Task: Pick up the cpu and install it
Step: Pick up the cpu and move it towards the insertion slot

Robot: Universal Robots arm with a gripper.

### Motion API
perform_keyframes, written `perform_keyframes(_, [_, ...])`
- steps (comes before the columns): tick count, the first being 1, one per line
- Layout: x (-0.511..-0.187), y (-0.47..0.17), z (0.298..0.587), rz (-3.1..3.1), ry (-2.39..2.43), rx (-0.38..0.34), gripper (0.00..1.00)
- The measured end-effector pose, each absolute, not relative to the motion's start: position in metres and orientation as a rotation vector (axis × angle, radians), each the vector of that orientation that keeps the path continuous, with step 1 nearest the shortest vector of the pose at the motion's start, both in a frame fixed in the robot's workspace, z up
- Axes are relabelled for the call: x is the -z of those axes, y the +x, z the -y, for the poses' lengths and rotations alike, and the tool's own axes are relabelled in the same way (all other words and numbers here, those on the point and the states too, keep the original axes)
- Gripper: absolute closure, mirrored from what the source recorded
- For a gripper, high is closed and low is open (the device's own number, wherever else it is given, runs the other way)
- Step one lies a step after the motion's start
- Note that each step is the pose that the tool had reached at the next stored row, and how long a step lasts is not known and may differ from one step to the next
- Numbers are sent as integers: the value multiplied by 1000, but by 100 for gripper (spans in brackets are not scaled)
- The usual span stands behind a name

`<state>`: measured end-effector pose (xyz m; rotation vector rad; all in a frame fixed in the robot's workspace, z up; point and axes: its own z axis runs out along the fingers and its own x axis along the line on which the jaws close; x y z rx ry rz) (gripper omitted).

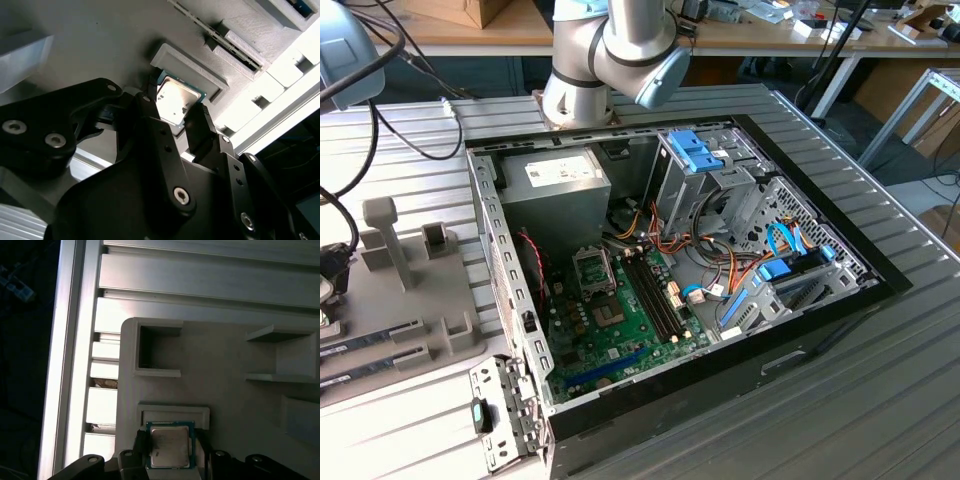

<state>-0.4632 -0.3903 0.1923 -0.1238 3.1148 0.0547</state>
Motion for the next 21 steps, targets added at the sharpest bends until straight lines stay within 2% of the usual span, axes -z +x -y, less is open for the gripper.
perform_keyframes(18, [-196, -463, 390, -3115, -124, -54, 51])
perform_keyframes(20, [-196, -463, 390, -3115, -124, -54, 49])
perform_keyframes(21, [-196, -463, 390, -3115, -124, -54, 43])
